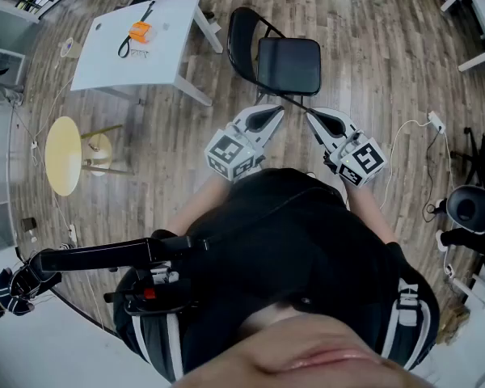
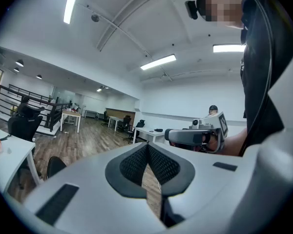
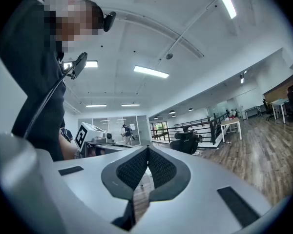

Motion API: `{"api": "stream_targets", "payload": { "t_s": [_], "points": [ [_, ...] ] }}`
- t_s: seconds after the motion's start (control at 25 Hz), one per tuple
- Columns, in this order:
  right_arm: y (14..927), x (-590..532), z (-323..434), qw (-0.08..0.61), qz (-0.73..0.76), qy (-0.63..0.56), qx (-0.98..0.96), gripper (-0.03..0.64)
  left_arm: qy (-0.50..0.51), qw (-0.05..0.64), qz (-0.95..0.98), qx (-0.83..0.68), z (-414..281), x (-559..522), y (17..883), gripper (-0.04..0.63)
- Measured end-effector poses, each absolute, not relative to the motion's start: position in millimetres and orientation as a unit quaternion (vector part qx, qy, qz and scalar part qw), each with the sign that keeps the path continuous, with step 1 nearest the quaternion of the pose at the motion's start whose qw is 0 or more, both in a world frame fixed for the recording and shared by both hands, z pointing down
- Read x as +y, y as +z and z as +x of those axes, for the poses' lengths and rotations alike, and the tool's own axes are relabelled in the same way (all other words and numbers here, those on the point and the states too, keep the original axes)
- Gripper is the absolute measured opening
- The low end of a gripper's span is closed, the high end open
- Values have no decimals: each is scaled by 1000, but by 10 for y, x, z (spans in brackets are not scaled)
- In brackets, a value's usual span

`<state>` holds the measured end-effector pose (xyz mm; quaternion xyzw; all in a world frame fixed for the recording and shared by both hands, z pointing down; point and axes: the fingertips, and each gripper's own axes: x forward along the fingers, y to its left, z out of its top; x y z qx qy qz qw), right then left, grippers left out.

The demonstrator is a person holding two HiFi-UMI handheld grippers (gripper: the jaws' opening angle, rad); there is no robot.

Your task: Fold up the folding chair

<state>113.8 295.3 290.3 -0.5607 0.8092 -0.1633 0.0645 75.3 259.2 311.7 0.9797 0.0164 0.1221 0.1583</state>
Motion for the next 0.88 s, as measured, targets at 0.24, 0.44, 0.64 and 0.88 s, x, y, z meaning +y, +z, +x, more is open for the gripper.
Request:
{"api": "stream_targets", "payload": {
  "t_s": [0.24, 0.44, 0.64, 0.88],
  "points": [
    [2947, 2891, 994, 68, -552, -169, 814, 8, 130, 158, 979, 8, 614, 2564, 3146, 5],
    [2944, 2839, 945, 62, -545, -171, 818, 8, 130, 158, 979, 5, 596, 2523, 3156, 5],
    [2924, 2825, 979, 82, -547, -174, 814, 8, 133, 164, 978, 1, 562, 2517, 3170, 5],
    [2927, 2843, 972, 95, -532, -163, 825, 8, 127, 162, 978, -6, 564, 2446, 3170, 5]
  ]
}}
